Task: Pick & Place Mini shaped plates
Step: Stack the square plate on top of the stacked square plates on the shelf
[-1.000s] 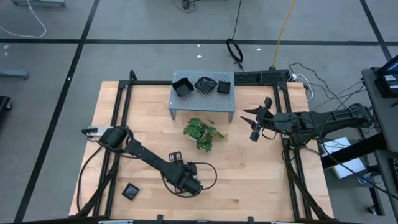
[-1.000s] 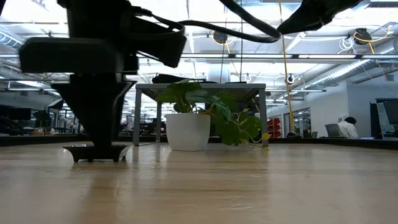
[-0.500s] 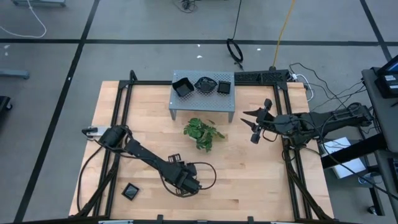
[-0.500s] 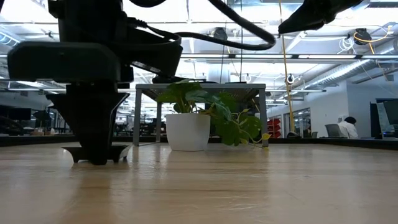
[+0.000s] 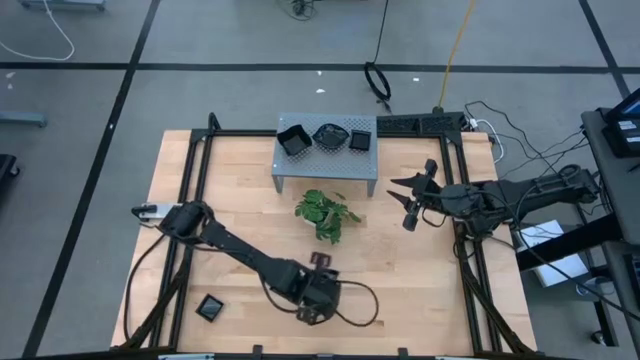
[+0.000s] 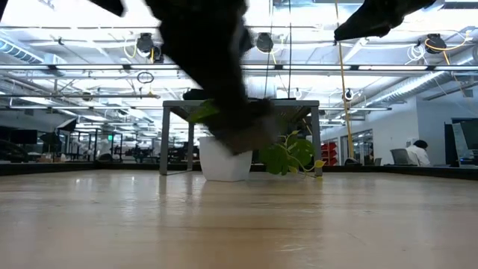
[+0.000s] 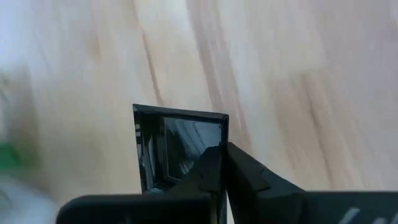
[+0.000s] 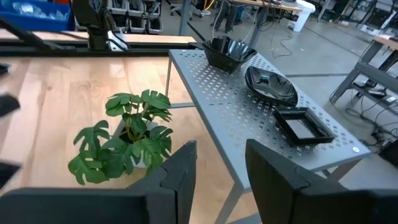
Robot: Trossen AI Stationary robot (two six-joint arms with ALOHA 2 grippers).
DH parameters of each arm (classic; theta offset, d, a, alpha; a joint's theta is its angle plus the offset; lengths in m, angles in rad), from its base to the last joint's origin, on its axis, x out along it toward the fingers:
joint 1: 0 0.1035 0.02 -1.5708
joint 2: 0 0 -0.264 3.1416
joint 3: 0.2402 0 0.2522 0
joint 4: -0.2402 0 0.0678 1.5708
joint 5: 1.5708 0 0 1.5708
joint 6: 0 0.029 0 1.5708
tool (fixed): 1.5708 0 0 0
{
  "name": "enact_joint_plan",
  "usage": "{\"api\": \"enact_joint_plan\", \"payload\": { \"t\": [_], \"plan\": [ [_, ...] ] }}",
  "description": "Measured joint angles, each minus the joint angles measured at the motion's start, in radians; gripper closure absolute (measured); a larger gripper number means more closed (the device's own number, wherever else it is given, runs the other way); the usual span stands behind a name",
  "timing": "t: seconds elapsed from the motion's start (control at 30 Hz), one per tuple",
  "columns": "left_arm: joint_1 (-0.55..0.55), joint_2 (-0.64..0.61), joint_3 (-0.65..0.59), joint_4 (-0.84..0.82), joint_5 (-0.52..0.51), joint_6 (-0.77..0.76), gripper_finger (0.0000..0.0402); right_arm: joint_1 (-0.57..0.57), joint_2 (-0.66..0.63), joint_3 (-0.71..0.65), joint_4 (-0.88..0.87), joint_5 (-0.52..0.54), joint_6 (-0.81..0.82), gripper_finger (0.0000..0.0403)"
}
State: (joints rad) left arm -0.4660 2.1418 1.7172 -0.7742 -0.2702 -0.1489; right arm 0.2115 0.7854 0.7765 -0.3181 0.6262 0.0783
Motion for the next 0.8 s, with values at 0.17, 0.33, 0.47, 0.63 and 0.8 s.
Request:
{"api": "enact_joint_plan", "payload": {
  "t": [0.17,0.33,0.47,0.63,0.8],
  "plan": [
    [0.072,0.012,-0.001,0.178,-0.049,0.207,0.0395,0.001,0.0,0.0,0.0,-0.002,0.068,0.0277],
    [0.179,0.071,-0.003,0.282,-0.065,0.223,0.0389,0.043,0.0,0.0,0.003,-0.003,0.094,0.0277],
    [0.228,0.098,-0.002,0.313,-0.064,0.219,0.039,0.101,0.001,0.0,0.0,-0.007,0.12,0.0277],
    [0.253,0.101,-0.002,0.309,-0.046,0.217,0.0391,0.156,0.001,0.0,-0.001,-0.005,0.146,0.0277],
    [0.263,0.1,-0.002,0.308,-0.045,0.183,0.0353,0.185,0.001,0.0,0.0,-0.003,0.146,0.0277]
  ]
}}
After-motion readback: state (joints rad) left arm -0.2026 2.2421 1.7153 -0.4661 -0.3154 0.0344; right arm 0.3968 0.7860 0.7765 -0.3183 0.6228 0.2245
